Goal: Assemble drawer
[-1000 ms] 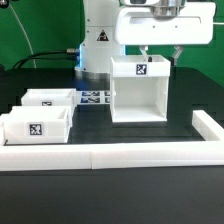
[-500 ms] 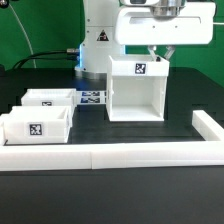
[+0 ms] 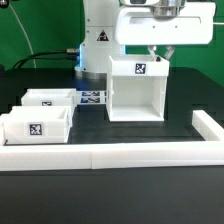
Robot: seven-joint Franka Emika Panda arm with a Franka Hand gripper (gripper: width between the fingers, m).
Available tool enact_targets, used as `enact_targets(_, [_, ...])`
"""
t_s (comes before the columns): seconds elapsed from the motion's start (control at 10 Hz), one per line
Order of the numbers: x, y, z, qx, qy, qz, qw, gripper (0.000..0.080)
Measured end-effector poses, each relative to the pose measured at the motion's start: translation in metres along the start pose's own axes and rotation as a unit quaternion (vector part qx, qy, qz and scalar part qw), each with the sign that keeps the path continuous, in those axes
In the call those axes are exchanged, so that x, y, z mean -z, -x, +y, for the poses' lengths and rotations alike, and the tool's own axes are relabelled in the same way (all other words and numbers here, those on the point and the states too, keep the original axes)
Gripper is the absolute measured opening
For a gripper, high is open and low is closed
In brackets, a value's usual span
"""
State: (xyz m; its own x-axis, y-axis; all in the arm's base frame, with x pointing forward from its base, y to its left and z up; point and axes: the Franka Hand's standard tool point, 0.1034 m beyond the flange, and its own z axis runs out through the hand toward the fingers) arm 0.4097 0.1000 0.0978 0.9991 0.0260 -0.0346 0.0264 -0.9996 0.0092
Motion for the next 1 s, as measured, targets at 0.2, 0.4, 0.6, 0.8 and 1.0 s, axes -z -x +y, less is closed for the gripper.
enact_targets(0.2, [0.001,-0.013,0.002,0.014,0.000,0.003,1.000,0.0037])
enact_targets(0.4, [0.005,-0.046,0.003,0.015,-0.003,0.001,1.000,0.0037])
enact_targets(0.6, [0.003,-0.076,0.005,0.013,-0.011,0.006,1.000,0.0037])
enact_targets(0.8, [0.005,-0.105,0.004,0.011,-0.015,0.019,1.000,0.0037])
enact_targets(1.0, [0.005,-0.126,0.002,0.009,-0.018,0.031,0.999,0.0037])
